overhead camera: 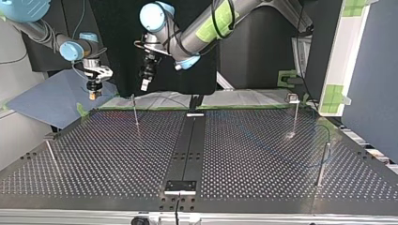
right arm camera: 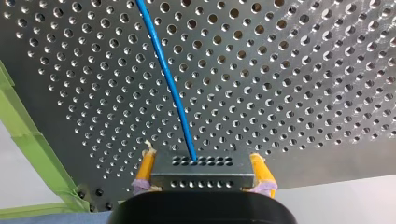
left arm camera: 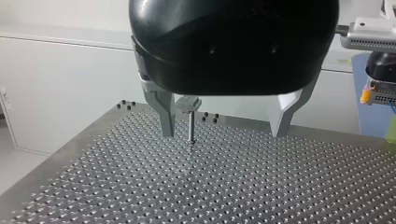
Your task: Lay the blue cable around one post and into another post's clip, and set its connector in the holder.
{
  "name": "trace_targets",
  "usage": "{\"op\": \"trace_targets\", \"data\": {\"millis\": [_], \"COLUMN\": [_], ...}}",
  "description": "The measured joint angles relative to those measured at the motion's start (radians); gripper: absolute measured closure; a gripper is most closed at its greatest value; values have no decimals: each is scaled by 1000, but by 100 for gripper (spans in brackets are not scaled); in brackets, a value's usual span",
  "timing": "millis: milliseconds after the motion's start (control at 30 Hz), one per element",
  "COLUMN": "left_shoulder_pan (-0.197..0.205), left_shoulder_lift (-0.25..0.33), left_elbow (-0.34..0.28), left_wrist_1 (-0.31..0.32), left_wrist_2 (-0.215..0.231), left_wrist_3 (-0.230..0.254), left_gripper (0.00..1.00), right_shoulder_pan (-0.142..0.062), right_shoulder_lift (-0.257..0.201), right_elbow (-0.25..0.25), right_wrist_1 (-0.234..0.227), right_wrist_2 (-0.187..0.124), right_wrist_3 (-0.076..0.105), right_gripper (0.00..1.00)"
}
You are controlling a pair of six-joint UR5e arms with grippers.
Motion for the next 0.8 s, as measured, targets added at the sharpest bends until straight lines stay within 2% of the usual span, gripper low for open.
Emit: {"op": "trace_targets", "data": {"millis": [433, 800], "left_shoulder_pan": [5, 42], "left_shoulder_lift": [123, 217], "left_elbow": [-123, -217], "left_wrist_1": [-18, 21], "left_wrist_2": [-16, -14], "left_wrist_3": [3, 1], "left_gripper": [0, 0], "right_shoulder_pan": [2, 4], "right_shoulder_lift": [1, 1], "right_elbow": [0, 0], "right_wrist_1": [-1, 1], "right_wrist_2": [0, 0], "right_wrist_3": [0, 0], "right_gripper": [100, 100]}}
